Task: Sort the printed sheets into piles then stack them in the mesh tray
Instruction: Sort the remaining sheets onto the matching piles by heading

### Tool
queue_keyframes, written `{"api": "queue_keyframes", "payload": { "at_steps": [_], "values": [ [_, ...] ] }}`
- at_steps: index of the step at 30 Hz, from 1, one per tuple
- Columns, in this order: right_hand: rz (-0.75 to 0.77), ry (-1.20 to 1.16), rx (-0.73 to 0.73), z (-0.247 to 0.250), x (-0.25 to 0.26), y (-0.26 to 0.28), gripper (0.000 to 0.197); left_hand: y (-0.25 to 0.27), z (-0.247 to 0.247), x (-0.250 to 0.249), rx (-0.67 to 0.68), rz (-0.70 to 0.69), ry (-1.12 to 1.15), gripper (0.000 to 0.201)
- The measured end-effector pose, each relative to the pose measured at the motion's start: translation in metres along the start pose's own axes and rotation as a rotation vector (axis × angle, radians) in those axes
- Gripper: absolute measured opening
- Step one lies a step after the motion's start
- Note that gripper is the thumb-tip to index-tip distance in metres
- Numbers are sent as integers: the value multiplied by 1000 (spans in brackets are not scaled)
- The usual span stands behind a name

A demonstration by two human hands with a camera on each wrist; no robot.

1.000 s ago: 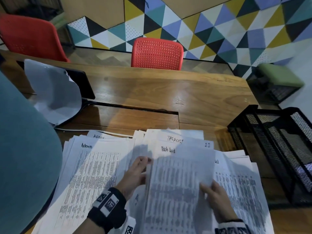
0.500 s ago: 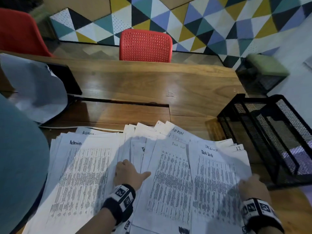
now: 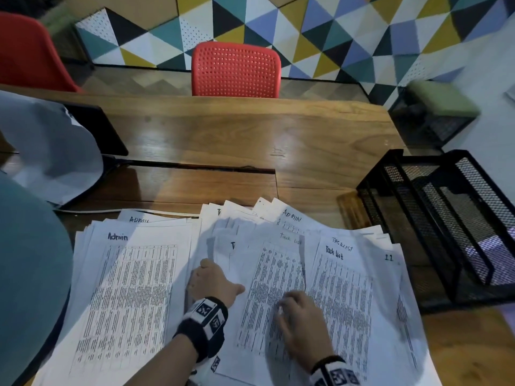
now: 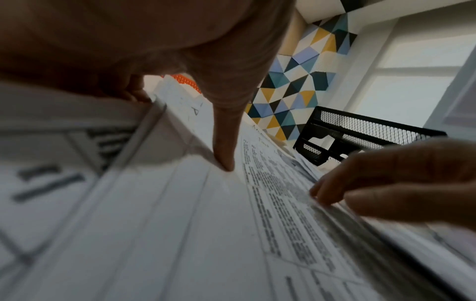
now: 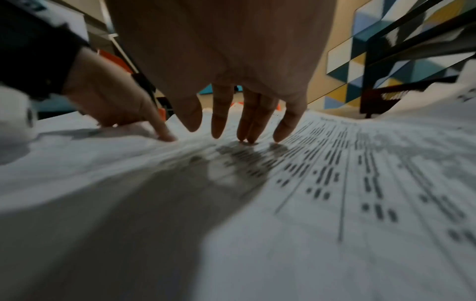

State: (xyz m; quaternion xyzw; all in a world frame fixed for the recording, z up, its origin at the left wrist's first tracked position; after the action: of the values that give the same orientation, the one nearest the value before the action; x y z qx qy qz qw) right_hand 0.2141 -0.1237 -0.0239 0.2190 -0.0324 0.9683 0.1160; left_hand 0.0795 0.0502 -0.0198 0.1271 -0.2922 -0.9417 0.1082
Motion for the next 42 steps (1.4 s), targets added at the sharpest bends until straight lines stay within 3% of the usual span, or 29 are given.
{"api": "queue_keyframes", "payload": {
  "at_steps": [4, 8, 10, 14, 17, 19, 21, 24, 27, 31, 33, 37, 40, 42],
  "values": [
    [9, 170, 27, -9, -3, 6, 16, 6, 1, 5, 73, 63, 199, 88],
    [-4, 354, 88, 4, -19, 11, 24, 15, 0, -2, 207, 1, 212, 59],
    [-61, 384, 146, 12, -31, 11, 30, 12, 6, 1, 213, -6, 236, 53],
    [-167, 357, 191, 23, -37, 10, 37, -6, 22, 23, 171, 8, 309, 60],
    [-202, 292, 222, 23, -29, 2, 37, -17, 28, 39, 155, 52, 326, 50],
    [-311, 190, 175, 18, -30, -4, 44, -19, 29, 44, 122, 39, 349, 52],
    [-460, 42, 89, 12, -34, -9, 54, -15, 30, 43, 48, 1, 401, 69],
    [-566, -168, 12, 4, -35, -19, 64, -5, 33, 35, -78, -150, 464, 84],
    [-570, -257, -76, 6, -32, -29, 65, 1, 33, 29, -143, -288, 477, 61],
    [-560, -330, -186, 13, -34, -30, 31, -8, 32, 29, -124, -329, 540, 37],
    [-527, -340, -231, 14, -41, -24, 21, -15, 31, 31, -105, -305, 577, 34],
    [-470, -376, -249, 17, -51, -4, 22, -28, 37, 34, -168, -231, 561, 29],
    [-467, -349, -253, 23, -55, 6, 15, -31, 45, 28, -242, -212, 467, 45],
    [-501, -369, -296, 26, -57, 7, 28, -26, 52, 20, -305, -262, 410, 49]
  ]
}}
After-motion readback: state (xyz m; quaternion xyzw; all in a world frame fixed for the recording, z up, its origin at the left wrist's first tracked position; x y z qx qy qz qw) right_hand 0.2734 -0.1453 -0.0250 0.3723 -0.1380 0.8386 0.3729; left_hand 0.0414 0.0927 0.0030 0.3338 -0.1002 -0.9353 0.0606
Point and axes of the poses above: each hand's wrist, its own y-axis away from the middle knuckle, its own z-axis out of the back of the hand, x = y × z, the point moved 4 cm from there along -y, towards the middle knuckle, and after that the axes turned 14 degrees about z, right-handed, at the moved point
